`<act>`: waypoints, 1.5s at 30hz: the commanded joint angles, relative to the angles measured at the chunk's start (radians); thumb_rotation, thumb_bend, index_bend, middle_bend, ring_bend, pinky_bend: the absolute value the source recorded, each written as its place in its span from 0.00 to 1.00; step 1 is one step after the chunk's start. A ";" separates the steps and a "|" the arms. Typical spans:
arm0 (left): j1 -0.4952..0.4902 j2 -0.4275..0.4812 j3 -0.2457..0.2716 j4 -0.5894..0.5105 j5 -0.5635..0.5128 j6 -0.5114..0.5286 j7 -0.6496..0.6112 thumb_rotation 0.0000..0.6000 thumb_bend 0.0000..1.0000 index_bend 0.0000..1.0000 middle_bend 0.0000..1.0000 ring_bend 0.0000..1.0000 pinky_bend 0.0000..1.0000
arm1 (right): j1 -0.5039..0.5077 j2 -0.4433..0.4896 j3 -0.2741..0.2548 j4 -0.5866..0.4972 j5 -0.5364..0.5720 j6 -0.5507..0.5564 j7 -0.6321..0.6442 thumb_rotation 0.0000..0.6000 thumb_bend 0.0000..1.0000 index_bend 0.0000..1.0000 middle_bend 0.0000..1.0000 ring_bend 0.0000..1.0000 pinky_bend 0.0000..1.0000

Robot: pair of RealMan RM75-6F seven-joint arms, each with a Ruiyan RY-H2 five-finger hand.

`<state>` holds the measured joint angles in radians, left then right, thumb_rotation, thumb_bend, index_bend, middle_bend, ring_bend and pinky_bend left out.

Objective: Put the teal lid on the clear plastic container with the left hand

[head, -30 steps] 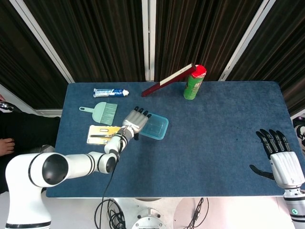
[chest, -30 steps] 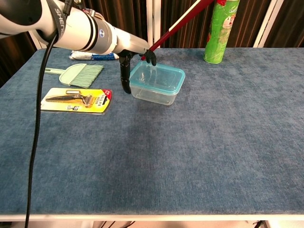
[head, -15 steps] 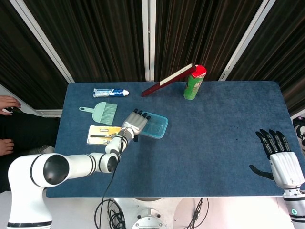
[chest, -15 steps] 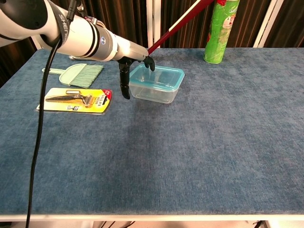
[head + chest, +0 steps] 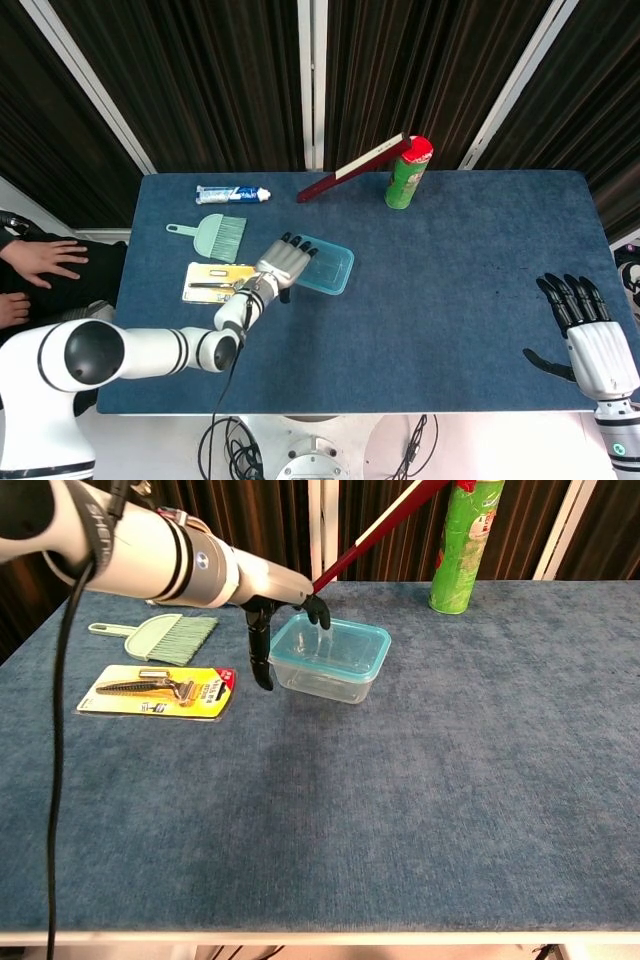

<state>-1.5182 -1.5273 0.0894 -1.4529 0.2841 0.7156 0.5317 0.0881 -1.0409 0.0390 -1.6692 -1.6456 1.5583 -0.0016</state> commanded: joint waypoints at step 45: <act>0.198 0.045 -0.065 -0.232 0.197 0.203 0.135 1.00 0.06 0.18 0.09 0.00 0.02 | -0.005 -0.008 -0.007 0.013 -0.018 0.009 0.014 1.00 0.03 0.00 0.06 0.00 0.00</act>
<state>-1.3347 -1.4924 0.0422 -1.6709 0.4486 0.8989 0.6849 0.0828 -1.0485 0.0324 -1.6557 -1.6637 1.5670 0.0120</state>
